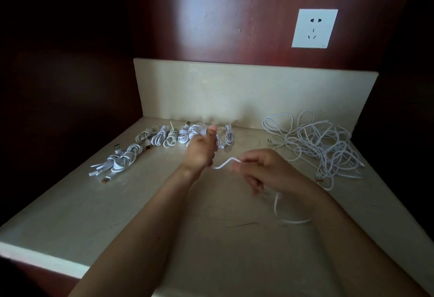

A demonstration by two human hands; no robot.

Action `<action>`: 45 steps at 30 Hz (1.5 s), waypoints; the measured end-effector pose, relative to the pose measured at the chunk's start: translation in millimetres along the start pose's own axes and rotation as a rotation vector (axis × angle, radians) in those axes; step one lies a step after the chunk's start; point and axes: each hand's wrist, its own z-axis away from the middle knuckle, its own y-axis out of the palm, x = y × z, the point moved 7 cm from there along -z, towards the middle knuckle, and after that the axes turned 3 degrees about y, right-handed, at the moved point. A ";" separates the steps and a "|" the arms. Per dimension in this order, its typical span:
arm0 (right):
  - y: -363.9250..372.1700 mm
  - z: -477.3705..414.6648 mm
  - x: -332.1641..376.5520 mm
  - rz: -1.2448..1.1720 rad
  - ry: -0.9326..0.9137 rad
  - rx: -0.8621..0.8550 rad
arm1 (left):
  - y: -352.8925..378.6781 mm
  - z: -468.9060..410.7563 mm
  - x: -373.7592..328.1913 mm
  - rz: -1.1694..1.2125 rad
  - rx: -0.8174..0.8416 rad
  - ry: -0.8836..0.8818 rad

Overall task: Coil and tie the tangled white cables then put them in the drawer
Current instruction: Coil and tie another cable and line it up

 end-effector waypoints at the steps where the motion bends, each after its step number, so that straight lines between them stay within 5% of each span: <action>1: -3.8 -0.2 4.6 -0.026 -0.048 -0.040 | 7.1 3.1 0.1 -0.068 0.077 -0.017; 4: -18.7 -2.1 3.5 -0.083 -0.091 -0.180 | 30.7 16.6 2.4 -0.184 0.326 -0.129; 9: -42.3 -1.4 -2.5 -0.053 -0.099 -0.435 | 60.2 41.2 10.9 0.048 0.708 -0.417; 12: -47.2 -2.1 -6.7 -0.021 -0.106 -0.495 | 68.8 51.0 5.9 0.098 0.833 -0.384; 16: -47.3 -2.4 -12.8 -0.087 -0.009 -0.449 | 66.0 40.7 0.6 0.187 0.689 -0.305; 21: -25.4 -4.8 -26.9 -0.078 0.166 -0.195 | 40.5 12.3 4.5 0.197 0.260 -0.156; 27: -30.8 -6.7 -20.4 0.314 0.101 -0.244 | 33.0 8.3 4.5 0.841 0.202 -0.362; 30: -42.4 -4.3 -23.4 0.815 0.120 -0.383 | 24.9 4.3 7.3 0.633 0.163 -0.294; 36: -30.4 -4.0 -14.0 1.016 0.031 -0.420 | 41.4 15.4 1.2 0.208 0.247 -0.119; 40: -9.7 -2.6 -0.2 0.777 -0.215 -0.488 | 44.4 22.1 -2.9 0.134 0.278 -0.092; 45: -6.1 -14.8 -26.6 0.206 -0.088 -0.418 | 40.1 21.9 -9.0 0.103 0.277 -0.072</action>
